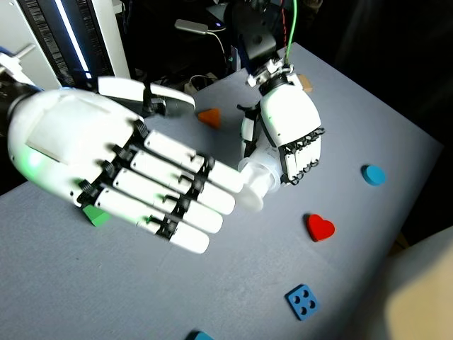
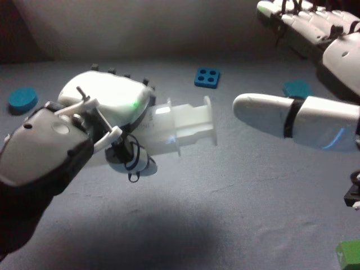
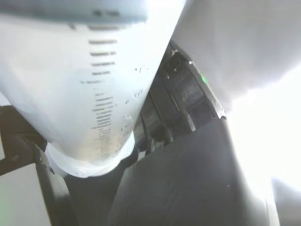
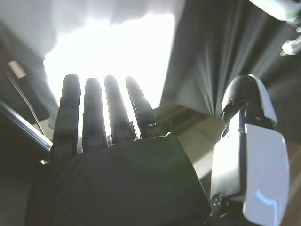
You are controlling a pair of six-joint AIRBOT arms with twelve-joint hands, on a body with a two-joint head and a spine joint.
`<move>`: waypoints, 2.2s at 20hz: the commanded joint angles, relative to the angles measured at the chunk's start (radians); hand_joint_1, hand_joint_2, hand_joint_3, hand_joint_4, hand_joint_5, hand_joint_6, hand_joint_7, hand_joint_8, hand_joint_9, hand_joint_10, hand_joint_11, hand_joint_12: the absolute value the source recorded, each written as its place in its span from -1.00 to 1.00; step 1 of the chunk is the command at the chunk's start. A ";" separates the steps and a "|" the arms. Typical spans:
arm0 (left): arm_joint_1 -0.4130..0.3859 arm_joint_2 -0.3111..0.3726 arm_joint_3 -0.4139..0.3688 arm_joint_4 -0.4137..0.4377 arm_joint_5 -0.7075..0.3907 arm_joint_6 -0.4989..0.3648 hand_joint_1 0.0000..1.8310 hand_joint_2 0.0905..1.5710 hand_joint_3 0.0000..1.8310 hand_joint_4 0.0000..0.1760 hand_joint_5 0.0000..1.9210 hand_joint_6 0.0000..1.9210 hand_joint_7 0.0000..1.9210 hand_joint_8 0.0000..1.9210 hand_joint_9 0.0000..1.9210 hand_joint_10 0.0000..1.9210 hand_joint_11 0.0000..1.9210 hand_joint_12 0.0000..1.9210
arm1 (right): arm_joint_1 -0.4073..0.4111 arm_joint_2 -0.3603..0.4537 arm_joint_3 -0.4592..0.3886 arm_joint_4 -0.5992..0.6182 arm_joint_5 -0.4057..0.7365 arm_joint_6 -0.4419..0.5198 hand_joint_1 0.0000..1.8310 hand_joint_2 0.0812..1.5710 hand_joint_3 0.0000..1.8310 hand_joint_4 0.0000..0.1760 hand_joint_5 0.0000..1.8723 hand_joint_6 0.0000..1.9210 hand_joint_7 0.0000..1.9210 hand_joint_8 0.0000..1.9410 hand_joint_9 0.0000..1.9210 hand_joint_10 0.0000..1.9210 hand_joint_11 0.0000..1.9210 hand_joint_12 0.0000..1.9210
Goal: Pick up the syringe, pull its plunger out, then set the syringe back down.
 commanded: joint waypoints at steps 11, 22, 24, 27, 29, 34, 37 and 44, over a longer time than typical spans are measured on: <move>-0.143 0.049 -0.035 0.084 0.137 0.187 0.50 0.41 -1.00 -1.00 -0.05 0.01 -0.01 0.05 -0.10 0.45 -0.18 0.47 | 0.019 0.013 0.148 -0.389 -0.108 0.484 -0.55 0.15 -1.00 -1.00 -0.88 -0.98 -0.91 -0.99 -0.89 -0.98 -1.00 -0.63; -0.167 0.052 -0.042 0.084 0.130 0.195 0.50 0.42 -1.00 -1.00 -0.11 0.07 -0.02 0.08 -0.11 0.46 -0.16 0.48 | -0.003 -0.094 0.220 -0.294 -0.060 0.499 0.13 0.22 -0.99 -1.00 -0.62 -0.99 -0.57 -1.00 -0.57 -0.98 -1.00 0.09; -0.166 0.052 -0.044 0.084 0.128 0.195 0.49 0.43 -1.00 -1.00 -0.12 0.07 -0.03 0.10 -0.12 0.48 -0.20 0.49 | 0.008 -0.115 0.228 -0.224 -0.053 0.459 0.12 0.23 -1.00 -1.00 -0.59 -0.98 -0.54 -0.99 -0.53 -0.97 -1.00 0.12; -0.166 0.052 -0.044 0.084 0.129 0.195 0.50 0.42 -1.00 -1.00 -0.09 0.04 -0.04 0.10 -0.10 0.46 -0.17 0.46 | 0.014 -0.145 0.237 -0.154 -0.041 0.410 0.11 0.23 -1.00 -1.00 -0.59 -0.99 -0.51 -0.99 -0.51 -0.98 -0.99 0.16; -0.162 0.052 -0.045 0.084 0.132 0.195 0.50 0.42 -1.00 -1.00 -0.11 0.06 -0.04 0.10 -0.10 0.46 -0.18 0.49 | 0.022 -0.153 0.237 -0.109 -0.070 0.397 0.12 0.23 -1.00 -1.00 -0.56 -0.98 -0.49 -0.98 -0.50 -0.97 -0.98 0.17; -0.138 0.052 -0.053 0.084 0.135 0.195 0.50 0.42 -1.00 -1.00 -0.08 0.04 -0.03 0.10 -0.12 0.47 -0.20 0.50 | 0.019 -0.146 0.223 -0.073 -0.143 0.400 0.12 0.23 -1.00 -1.00 -0.59 -1.00 -0.53 -1.00 -0.53 -0.99 -1.00 0.16; -0.129 0.051 -0.058 0.084 0.133 0.195 0.50 0.42 -1.00 -1.00 -0.08 0.04 -0.03 0.09 -0.12 0.47 -0.20 0.50 | 0.027 -0.111 0.194 -0.073 -0.187 0.410 0.12 0.25 -0.99 -1.00 -0.57 -0.99 -0.50 -0.99 -0.51 -0.99 -1.00 0.17; -0.122 0.051 -0.060 0.084 0.131 0.195 0.50 0.42 -1.00 -1.00 -0.09 0.04 -0.02 0.09 -0.12 0.47 -0.20 0.48 | 0.032 -0.110 0.179 -0.073 -0.229 0.412 0.09 0.27 -0.99 -1.00 -0.58 -0.99 -0.49 -0.99 -0.51 -0.99 -1.00 0.18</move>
